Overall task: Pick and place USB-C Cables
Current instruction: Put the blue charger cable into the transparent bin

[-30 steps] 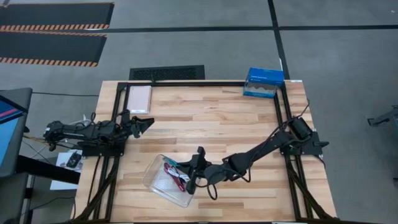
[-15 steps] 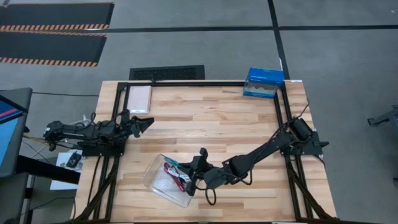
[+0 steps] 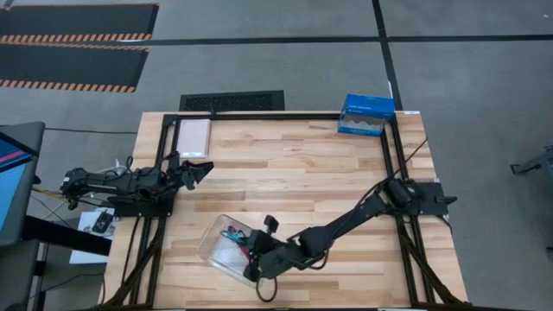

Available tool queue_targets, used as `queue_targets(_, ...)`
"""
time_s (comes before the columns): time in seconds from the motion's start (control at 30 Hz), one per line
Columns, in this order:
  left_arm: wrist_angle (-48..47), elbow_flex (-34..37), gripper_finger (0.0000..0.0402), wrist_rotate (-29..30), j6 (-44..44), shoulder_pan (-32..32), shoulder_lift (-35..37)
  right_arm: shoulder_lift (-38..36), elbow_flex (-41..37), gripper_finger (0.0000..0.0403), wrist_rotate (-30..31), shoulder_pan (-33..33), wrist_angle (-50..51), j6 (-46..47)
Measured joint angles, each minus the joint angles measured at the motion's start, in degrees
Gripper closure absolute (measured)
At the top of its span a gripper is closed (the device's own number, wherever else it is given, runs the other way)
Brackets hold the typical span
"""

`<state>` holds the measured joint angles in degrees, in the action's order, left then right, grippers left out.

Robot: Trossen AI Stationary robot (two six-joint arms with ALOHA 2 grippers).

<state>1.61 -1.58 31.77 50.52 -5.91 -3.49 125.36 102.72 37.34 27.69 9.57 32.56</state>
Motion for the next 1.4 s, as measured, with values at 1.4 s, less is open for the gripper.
queue_targets(1.4, -0.02, 0.0, 0.0216, 0.22, -1.9, 0.0, 0.0, 13.66, 21.57, 0.0381, -16.61, -3.82, 20.63, -1.0)
